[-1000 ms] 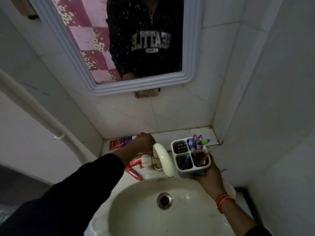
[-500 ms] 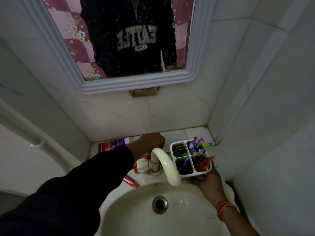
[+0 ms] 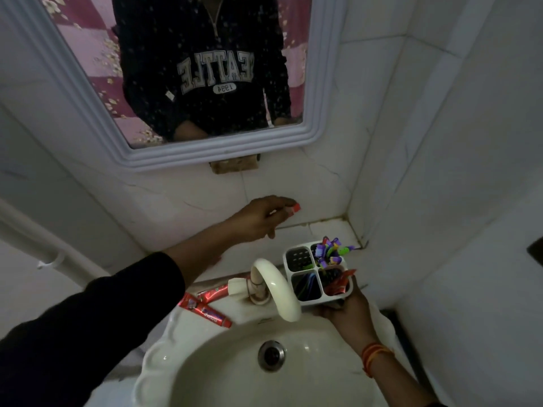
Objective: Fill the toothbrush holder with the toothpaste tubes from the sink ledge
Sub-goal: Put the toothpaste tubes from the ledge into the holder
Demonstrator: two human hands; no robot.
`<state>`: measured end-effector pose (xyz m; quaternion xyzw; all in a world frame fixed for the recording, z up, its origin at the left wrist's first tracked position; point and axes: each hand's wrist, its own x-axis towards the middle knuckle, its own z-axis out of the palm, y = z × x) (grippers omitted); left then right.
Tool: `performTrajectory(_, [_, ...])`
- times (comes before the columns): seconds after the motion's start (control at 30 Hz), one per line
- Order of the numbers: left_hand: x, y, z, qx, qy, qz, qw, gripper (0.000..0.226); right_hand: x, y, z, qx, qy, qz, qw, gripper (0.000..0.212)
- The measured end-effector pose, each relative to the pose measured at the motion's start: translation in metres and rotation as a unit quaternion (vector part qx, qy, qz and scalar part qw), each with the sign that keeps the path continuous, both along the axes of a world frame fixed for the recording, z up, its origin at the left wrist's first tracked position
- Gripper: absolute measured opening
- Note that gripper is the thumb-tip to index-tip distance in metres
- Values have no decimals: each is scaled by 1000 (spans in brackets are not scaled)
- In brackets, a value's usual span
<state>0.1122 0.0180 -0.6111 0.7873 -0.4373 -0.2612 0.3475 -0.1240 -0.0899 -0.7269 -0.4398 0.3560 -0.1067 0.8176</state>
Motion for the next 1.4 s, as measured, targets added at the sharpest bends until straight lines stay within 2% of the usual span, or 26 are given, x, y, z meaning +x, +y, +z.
performTrajectory(0.03, [-5,-3,15,57,-51,-73,994,37,0,2,0,-10,-16,-5,1000,37])
performTrajectory(0.1, [-22,-11,45,167,-173,-196,951,37,1,4,6,-23,-12,-5,1000,27])
performTrajectory(0.17, [-48,-20,66,236,-266,-248,901,39,0,3,3,-19,-19,-7,1000,16])
performTrajectory(0.23, [-75,-29,81,286,-295,-280,867,44,-4,6,7,-43,-28,9,999,25])
performTrajectory(0.3, [-96,-37,86,320,-301,-279,854,45,-6,4,7,-86,-20,29,996,39])
performTrajectory(0.4, [-115,-47,89,319,-332,-235,856,34,-9,0,-3,-201,0,52,978,65])
performTrajectory(0.6, [-135,-53,64,290,-360,-186,867,33,-11,-5,-9,-279,7,80,957,88])
performTrajectory(0.7, [-124,-43,53,205,-304,-142,919,28,-9,-3,-3,-233,13,74,970,71])
performTrajectory(0.73, [-118,-37,54,165,-284,-116,937,26,-8,-5,-4,-244,11,71,967,63])
performTrajectory(0.83, [-91,-12,57,99,-280,-50,954,23,-8,-4,-3,-222,-4,55,974,34])
performTrajectory(0.87, [-81,-3,55,97,-278,-28,955,20,-8,-5,-5,-227,-12,55,972,39])
performTrajectory(0.93, [-55,18,43,134,-277,23,951,18,-8,-3,-6,-211,-30,55,976,59])
performTrajectory(1.0, [-30,41,21,231,-280,55,930,23,-5,-3,-9,-212,-36,62,975,69])
performTrajectory(1.07, [-14,61,-4,328,-256,49,908,31,-4,-5,-12,-202,-46,59,977,66])
performTrajectory(1.13, [-11,77,-29,384,-219,33,896,37,-4,-7,-11,-162,-68,53,983,52])
performTrajectory(1.17, [-12,83,-42,402,-211,26,891,39,-4,-8,-11,-134,-69,51,987,49])
performTrajectory(1.27, [-18,98,-76,435,-216,15,874,46,-5,-9,-12,-136,-59,59,987,49])
performTrajectory(1.33, [-17,103,-90,418,-242,19,876,43,-3,-8,-12,-170,-41,61,983,61])
performTrajectory(1.4, [-14,105,-93,403,-265,13,876,38,1,-9,-11,-131,-21,47,990,75])
